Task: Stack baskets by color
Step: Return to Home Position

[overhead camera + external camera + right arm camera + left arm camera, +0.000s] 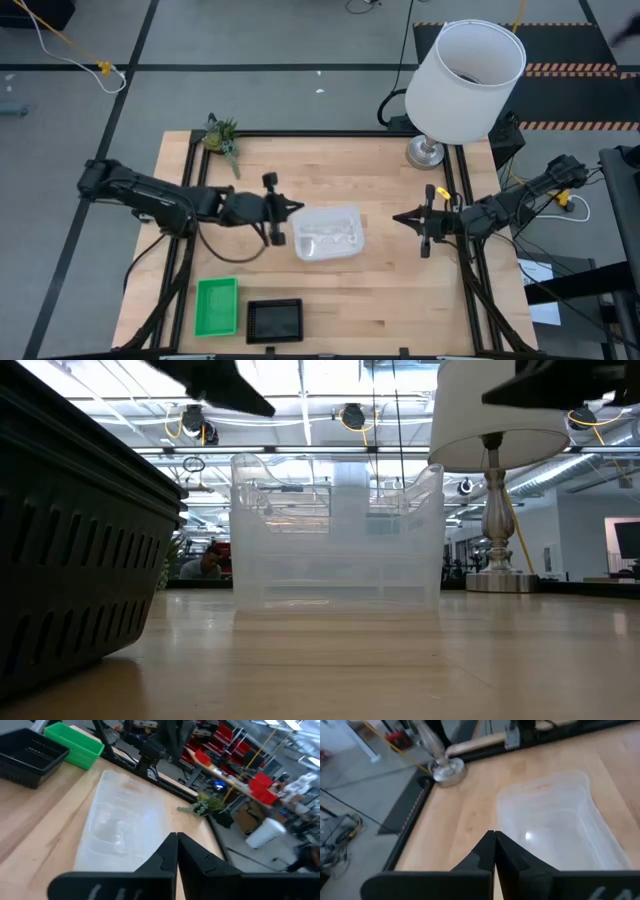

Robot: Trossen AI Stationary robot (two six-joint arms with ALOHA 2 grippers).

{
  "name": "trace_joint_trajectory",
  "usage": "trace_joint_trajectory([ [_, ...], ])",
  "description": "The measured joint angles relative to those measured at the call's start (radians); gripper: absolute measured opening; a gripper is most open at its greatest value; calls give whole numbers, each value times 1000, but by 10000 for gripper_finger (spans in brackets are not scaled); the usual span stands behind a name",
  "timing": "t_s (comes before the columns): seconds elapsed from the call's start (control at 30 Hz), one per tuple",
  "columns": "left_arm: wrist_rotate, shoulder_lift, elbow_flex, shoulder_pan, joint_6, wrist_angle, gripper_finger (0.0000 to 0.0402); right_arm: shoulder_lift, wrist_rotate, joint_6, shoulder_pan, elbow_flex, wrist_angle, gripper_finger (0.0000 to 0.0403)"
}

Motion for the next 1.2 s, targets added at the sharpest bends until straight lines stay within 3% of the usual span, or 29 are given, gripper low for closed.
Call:
trace_joint_trajectory([
  [0.1,13,-80,-116,48,11,99,15,-29,-19,12,-34,-50,24,1],
  [0.27,32,-198,-231,114,-41,117,3,-61,-30,11,-89,-135,103,1],
  [0.63,50,-446,-428,82,-113,153,3,-83,-230,-60,-249,-275,310,0],
  [0.93,49,-518,-602,48,-114,348,4,-82,-424,-50,-402,-290,354,0],
  [1.2,36,-537,-652,12,-162,362,10,-82,-522,-23,-489,-290,373,0],
])
